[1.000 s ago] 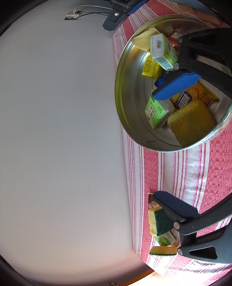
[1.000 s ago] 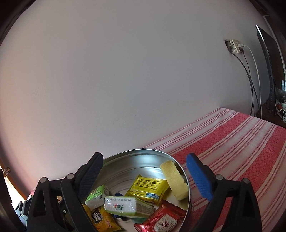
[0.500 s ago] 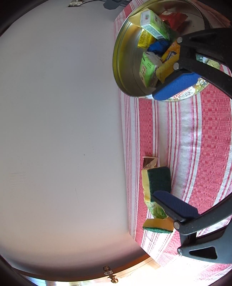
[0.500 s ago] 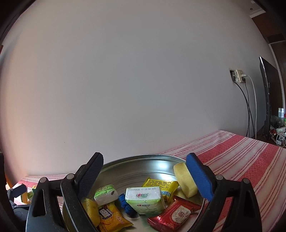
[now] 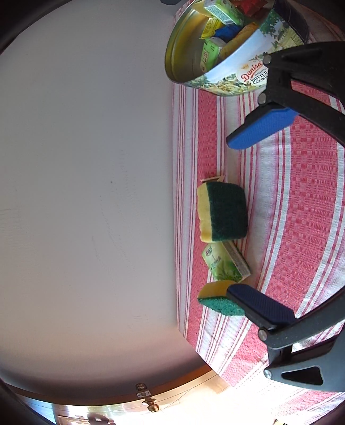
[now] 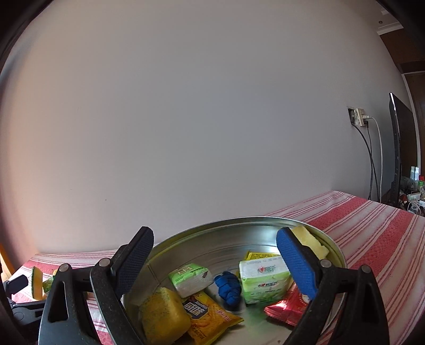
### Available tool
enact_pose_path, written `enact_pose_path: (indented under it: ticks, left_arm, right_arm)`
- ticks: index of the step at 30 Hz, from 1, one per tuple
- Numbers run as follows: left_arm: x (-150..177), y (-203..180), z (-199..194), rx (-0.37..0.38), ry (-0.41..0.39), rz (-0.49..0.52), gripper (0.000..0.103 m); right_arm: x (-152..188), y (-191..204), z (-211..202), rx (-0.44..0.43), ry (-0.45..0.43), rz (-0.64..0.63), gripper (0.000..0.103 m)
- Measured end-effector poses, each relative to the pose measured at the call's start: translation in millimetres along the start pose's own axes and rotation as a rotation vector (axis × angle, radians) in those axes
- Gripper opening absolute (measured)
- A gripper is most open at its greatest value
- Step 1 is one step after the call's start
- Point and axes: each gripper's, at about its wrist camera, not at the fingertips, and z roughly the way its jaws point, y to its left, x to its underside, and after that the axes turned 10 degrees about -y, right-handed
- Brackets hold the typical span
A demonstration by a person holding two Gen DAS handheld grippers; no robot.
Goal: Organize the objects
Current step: 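Move both grippers back toward the green-and-yellow scouring sponges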
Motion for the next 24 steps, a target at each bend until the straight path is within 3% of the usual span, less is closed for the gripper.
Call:
enact_pose_path:
  ticks: [13, 24]
  left_arm:
    - [2, 76, 29, -0.095, 0.045, -0.061, 0.102]
    - [10, 123, 64, -0.076, 0.159, -0.176, 0.102]
  right_arm:
    - [20, 71, 15, -0.134, 0.111, -0.040, 0.095]
    - [35, 117, 31, -0.255, 0.223, -0.059, 0.095]
